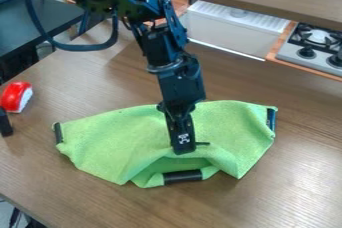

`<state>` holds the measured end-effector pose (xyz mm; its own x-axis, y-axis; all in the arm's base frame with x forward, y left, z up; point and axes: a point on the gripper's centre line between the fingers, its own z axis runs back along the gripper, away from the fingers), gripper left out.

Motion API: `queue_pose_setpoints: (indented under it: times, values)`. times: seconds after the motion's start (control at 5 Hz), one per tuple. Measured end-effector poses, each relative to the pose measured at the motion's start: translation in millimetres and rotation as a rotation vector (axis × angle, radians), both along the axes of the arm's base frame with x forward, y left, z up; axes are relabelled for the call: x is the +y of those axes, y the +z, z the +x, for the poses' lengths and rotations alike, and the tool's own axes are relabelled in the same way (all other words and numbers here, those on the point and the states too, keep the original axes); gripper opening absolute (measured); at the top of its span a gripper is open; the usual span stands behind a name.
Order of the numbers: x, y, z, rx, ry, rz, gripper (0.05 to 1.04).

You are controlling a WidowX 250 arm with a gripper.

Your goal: Unfold the cloth from bottom to top

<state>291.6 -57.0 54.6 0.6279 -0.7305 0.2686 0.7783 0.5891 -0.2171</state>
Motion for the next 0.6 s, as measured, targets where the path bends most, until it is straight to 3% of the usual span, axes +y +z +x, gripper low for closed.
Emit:
queue_pose_setpoints:
  times: [0.2,0.6]
  values:
    - [-0.8,0.8,-1.0,0.004,-0.003,-0.006,0.124]
    - [1.2,8.1,1.6,0.010,0.013,-0.025,0.049]
